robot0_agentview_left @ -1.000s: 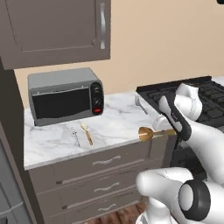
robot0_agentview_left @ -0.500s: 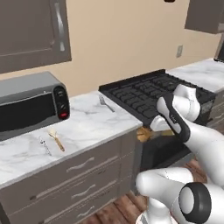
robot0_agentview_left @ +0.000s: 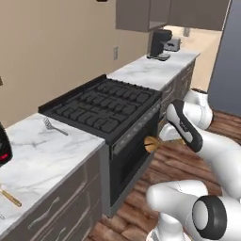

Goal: Organize the utensils by type. Pick up the wooden spoons from the counter and place them in the open cabinet. Then pick up the metallic utensils from the counter and place them in the open drawer.

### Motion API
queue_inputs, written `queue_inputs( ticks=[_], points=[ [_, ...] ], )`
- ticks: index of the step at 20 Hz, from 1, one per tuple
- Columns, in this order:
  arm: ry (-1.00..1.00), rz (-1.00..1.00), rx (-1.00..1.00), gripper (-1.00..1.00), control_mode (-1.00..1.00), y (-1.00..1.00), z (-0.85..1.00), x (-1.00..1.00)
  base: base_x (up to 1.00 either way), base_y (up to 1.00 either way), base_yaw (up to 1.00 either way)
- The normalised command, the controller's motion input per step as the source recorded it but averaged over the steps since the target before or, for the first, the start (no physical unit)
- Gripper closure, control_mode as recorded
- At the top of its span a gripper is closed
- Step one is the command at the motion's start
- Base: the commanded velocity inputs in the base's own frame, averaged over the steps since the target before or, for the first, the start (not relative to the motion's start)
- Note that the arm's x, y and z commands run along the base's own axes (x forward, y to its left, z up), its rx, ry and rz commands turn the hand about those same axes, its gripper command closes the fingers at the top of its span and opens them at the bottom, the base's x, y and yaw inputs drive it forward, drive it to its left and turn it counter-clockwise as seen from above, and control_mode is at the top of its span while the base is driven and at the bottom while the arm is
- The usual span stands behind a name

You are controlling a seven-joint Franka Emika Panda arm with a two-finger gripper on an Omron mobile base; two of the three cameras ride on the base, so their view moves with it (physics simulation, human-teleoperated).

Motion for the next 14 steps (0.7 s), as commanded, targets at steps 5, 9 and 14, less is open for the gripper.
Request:
queue_inputs(
  ticks=[5,9,14],
  points=[
    [0.0,0.0,0.0,1.0,1.0,0.0,0.0,0.0,0.09,-0.01,-0.6],
    [0.0,0.0,0.0,1.0,1.0,0.0,0.0,0.0,0.53,-0.23,-0.43],
    [0.0,0.0,0.0,1.0,1.0,0.0,0.0,0.0,0.83,-0.32,-0.21]
  ],
)
